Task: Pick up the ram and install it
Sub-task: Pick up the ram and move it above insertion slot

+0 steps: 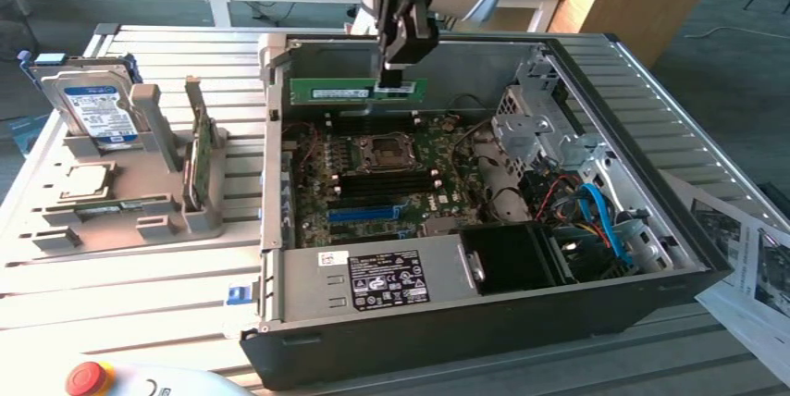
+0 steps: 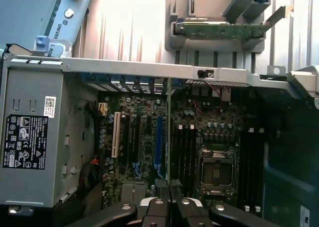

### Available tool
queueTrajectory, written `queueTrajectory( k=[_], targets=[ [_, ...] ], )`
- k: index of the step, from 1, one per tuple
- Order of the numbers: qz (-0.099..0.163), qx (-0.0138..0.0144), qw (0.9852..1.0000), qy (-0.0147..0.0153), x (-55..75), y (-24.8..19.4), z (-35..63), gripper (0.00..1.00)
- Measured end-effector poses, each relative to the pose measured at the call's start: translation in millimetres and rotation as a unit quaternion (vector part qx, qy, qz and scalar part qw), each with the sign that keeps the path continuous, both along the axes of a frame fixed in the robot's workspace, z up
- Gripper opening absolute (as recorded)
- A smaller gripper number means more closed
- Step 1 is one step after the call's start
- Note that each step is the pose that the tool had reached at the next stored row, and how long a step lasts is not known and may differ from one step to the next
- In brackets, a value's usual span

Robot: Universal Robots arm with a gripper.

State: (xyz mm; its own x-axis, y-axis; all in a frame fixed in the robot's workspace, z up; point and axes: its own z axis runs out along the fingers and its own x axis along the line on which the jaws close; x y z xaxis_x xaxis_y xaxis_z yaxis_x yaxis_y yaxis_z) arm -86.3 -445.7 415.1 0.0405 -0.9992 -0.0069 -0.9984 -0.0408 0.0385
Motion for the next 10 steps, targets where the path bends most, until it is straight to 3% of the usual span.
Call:
queueTrajectory(
  k=[10],
  targets=[
    [0.000,-0.0002,1.0000,0.0000,25.3,-0.4,0.0,0.12]
  ],
)
